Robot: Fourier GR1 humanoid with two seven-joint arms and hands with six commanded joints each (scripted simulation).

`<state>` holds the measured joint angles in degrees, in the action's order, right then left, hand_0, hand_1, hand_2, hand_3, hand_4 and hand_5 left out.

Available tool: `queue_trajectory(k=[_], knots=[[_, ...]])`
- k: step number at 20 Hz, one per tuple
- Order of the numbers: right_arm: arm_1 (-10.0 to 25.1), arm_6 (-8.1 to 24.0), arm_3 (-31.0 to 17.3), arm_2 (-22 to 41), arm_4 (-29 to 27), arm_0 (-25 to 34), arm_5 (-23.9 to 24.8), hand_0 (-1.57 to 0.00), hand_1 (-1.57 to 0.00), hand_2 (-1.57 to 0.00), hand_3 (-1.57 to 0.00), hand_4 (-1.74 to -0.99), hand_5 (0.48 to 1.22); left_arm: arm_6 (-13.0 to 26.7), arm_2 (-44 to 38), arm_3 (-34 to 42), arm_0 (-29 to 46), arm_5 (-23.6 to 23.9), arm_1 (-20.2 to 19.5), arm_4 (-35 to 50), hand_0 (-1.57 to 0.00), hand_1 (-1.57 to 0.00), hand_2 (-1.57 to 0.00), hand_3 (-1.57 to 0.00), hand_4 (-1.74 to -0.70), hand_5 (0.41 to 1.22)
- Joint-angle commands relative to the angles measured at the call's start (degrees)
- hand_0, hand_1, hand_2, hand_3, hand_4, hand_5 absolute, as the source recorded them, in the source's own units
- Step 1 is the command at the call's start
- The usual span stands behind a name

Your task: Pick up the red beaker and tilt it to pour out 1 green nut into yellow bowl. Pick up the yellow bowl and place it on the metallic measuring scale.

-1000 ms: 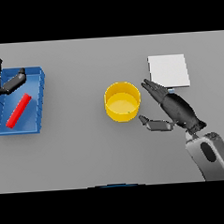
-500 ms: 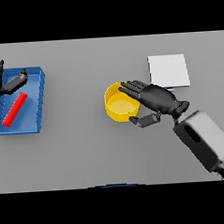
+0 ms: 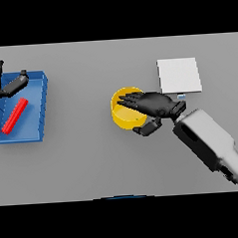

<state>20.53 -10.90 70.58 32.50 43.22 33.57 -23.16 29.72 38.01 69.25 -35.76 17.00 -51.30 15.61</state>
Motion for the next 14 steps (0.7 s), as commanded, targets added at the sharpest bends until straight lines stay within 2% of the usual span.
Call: queue_trajectory(k=[1,4,8,11,13,14], knots=[[0.01,-0.86,-0.44,0.45,-0.04,0.31,-0.68,0.00,0.00,0.00,0.00,-1.270,0.678,-0.18,-0.05,0.35,0.29,0.06,-0.18,0.11,0.00,0.00,0.00,0.00,-0.80,0.734],[-0.65,-0.33,-2.82,1.62,0.83,1.77,-1.80,0.00,0.00,0.00,0.00,-1.295,0.671,0.22,-0.05,0.50,0.37,0.20,-0.36,0.09,0.00,0.00,0.00,0.00,-0.80,0.735],[-0.40,-0.05,-2.98,3.10,1.66,2.46,-3.81,0.00,0.00,0.00,0.00,-1.307,0.690,-1.12,0.01,-0.28,1.06,0.38,-0.29,-0.25,0.00,0.00,0.00,0.00,-0.80,0.735],[-1.40,0.59,-4.48,3.74,2.28,3.64,-3.90,0.00,0.00,0.00,-0.01,-1.308,0.729,-0.63,-0.32,-0.10,0.47,0.12,-0.67,-0.01,0.00,0.00,0.00,0.00,-0.79,0.729],[-1.60,2.05,-4.37,4.59,3.04,3.27,-4.56,-0.02,-0.04,-0.07,-0.09,-1.339,0.784,-0.96,0.02,-0.17,0.41,0.28,-0.28,-0.39,0.00,0.00,0.00,0.00,-0.79,0.725],[-1.58,2.29,-4.48,4.91,3.50,3.43,-4.48,-0.09,-0.11,-0.13,-0.16,-1.362,0.820,-1.05,-0.30,0.14,0.78,0.13,-0.96,-0.08,0.00,0.00,0.00,0.00,-0.79,0.723]])
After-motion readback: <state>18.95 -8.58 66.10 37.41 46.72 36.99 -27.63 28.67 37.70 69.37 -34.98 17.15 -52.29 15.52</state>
